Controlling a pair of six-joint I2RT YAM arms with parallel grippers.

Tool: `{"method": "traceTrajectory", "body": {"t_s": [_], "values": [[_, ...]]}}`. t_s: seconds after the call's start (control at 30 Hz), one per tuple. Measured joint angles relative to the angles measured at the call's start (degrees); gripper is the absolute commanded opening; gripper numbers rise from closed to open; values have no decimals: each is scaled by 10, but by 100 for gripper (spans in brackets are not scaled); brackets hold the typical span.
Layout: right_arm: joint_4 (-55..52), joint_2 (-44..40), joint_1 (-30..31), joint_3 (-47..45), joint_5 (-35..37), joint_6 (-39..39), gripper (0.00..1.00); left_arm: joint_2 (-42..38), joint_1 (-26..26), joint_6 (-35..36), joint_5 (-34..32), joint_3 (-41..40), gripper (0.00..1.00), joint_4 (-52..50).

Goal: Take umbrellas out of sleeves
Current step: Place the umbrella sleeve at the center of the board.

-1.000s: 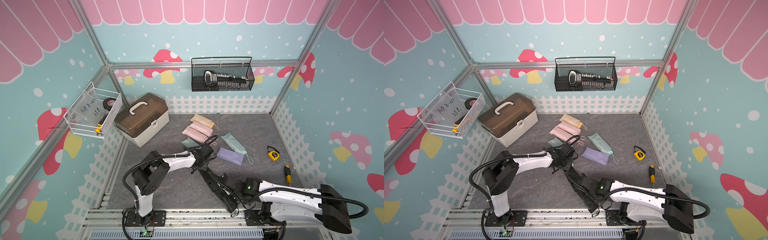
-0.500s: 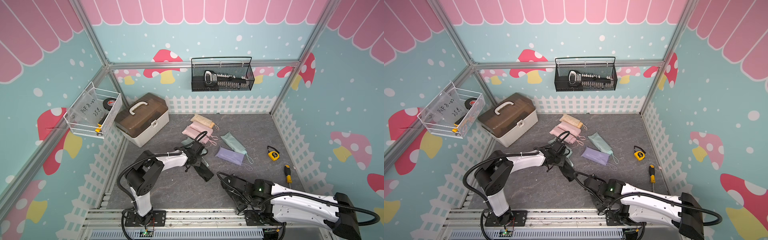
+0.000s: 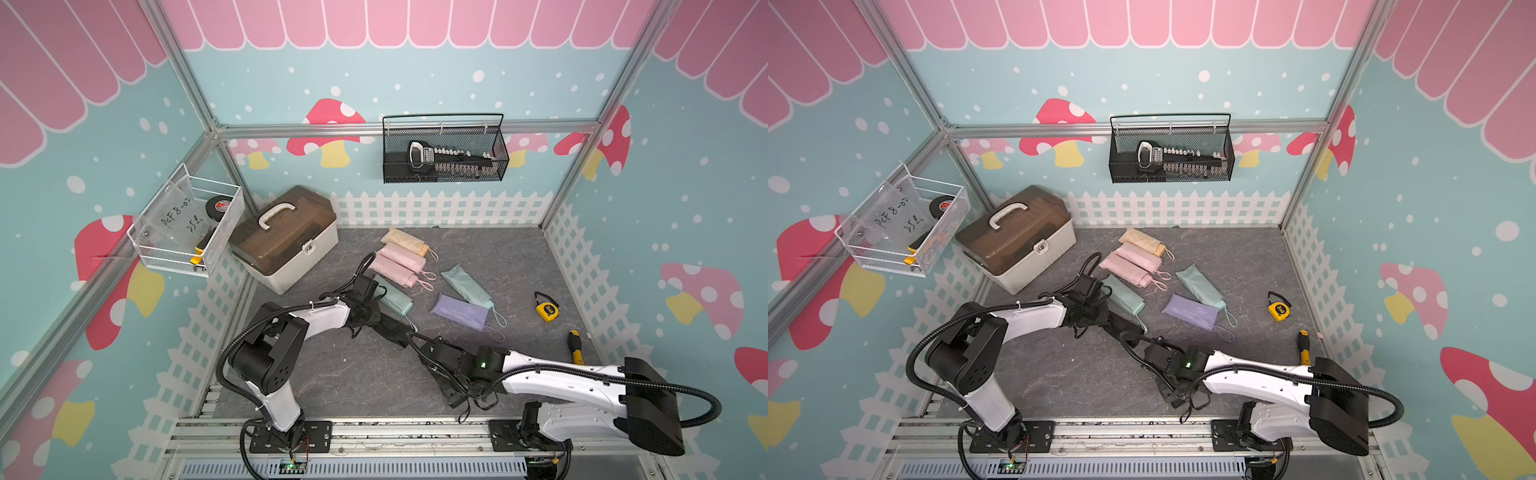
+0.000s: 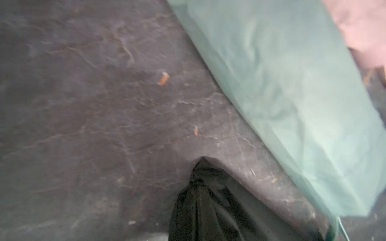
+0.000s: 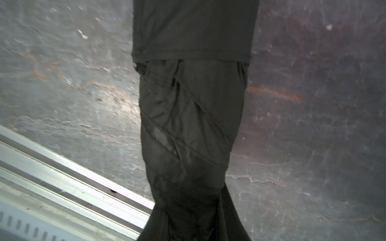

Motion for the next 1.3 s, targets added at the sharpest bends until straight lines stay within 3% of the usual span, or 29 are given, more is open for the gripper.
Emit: {"method": "traceTrajectory", "body": {"t_s": [0.23, 0.7, 1.17, 1.3], "values": [[23, 40, 0, 34, 1, -25, 15, 75, 13, -79, -104, 119, 0, -140], [67, 124, 0, 68, -5, -53, 15, -49, 40, -219, -99, -10, 0, -220], [127, 173, 0, 103, -108, -112, 17, -54, 166, -226, -100, 2, 0, -257], [132, 222, 9, 134, -141, -147, 17, -55, 198, -226, -100, 20, 0, -253]]}}
